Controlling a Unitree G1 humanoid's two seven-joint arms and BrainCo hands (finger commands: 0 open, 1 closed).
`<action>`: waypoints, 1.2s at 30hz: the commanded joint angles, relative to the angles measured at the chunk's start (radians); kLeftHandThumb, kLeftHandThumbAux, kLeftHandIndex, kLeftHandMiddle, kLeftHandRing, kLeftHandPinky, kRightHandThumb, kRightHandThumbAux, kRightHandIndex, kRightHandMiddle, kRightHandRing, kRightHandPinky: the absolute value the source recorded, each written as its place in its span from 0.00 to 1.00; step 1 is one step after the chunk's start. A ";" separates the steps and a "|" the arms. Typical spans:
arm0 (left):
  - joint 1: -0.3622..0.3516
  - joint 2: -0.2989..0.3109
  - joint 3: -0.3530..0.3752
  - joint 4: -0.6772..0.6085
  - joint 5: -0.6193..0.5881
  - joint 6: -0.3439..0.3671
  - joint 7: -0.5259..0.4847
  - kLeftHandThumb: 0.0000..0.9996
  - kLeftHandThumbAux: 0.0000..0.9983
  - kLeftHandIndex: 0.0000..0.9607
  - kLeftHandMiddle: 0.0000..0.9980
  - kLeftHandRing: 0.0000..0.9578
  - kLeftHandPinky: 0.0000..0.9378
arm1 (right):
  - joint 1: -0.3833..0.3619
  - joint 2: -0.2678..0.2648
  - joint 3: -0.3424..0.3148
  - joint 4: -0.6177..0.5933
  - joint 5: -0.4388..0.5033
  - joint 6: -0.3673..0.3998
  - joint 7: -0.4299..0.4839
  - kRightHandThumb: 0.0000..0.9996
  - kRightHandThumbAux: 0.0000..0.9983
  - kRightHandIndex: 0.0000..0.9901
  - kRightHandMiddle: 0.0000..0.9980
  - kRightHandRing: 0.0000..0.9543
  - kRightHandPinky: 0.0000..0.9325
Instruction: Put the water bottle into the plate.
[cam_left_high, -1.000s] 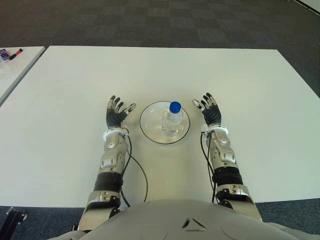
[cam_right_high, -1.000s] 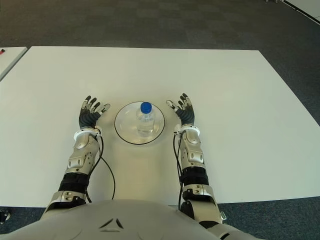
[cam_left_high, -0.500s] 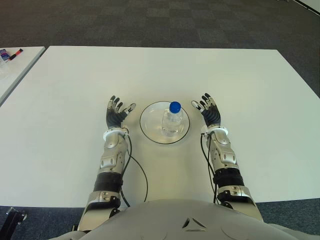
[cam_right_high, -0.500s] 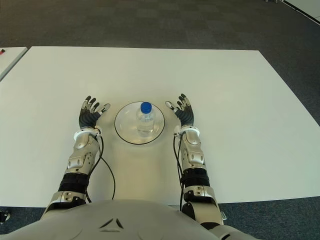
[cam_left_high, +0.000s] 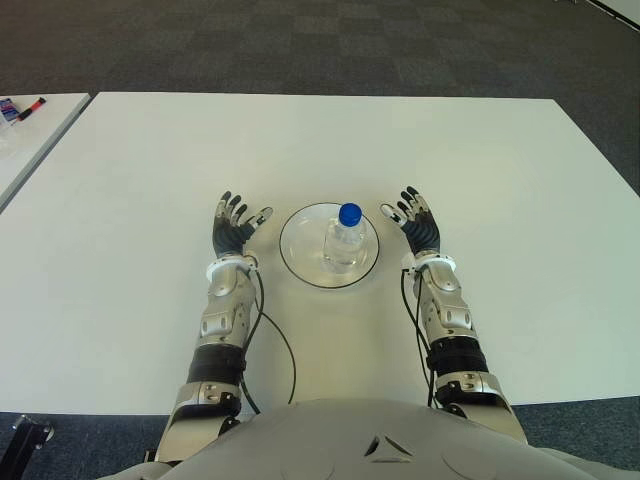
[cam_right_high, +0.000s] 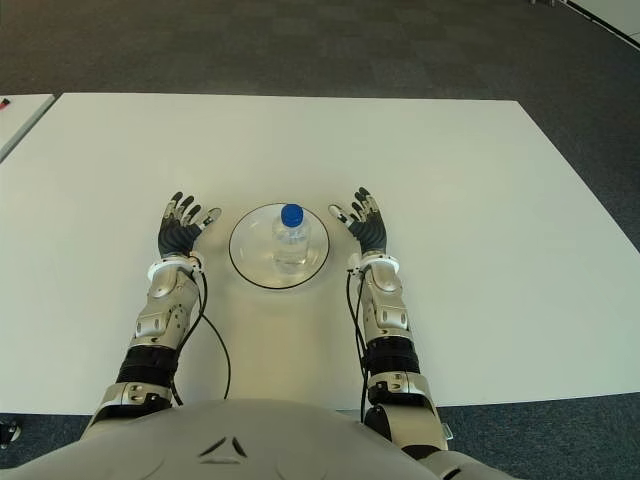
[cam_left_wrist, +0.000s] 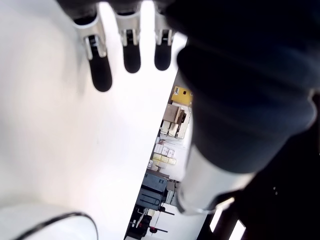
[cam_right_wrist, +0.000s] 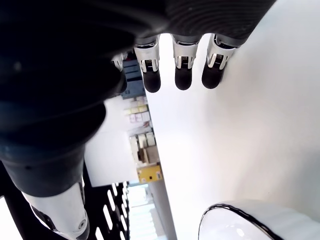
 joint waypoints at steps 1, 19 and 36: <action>0.014 -0.082 -0.017 0.000 0.005 0.007 -0.001 0.00 0.99 0.08 0.12 0.13 0.19 | 0.022 0.005 0.008 0.021 0.000 0.005 0.020 0.00 0.81 0.00 0.01 0.00 0.03; 0.017 -0.073 -0.033 0.011 0.031 -0.024 -0.009 0.00 0.97 0.08 0.11 0.12 0.18 | 0.018 -0.004 0.010 0.026 -0.008 0.017 0.037 0.00 0.81 0.00 0.01 0.00 0.03; 0.020 -0.082 -0.022 0.094 0.000 -0.136 -0.062 0.00 0.99 0.11 0.13 0.15 0.20 | -0.080 0.013 -0.020 0.463 -0.016 -0.359 0.088 0.00 0.78 0.01 0.01 0.00 0.04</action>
